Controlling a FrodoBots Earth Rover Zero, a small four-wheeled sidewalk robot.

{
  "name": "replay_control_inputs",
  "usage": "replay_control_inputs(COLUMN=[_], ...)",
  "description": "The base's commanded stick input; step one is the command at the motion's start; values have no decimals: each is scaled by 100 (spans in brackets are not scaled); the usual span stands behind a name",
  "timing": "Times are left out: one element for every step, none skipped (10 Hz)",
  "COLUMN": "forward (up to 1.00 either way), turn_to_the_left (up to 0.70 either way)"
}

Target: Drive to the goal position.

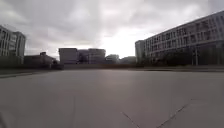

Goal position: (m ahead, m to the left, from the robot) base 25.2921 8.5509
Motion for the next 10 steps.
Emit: replay_control_inputs(forward=[100,100,100,100,100,100,100,100,100,100], turn_to_the_left=[22,39,40,40,40,40,0,7,0,0])
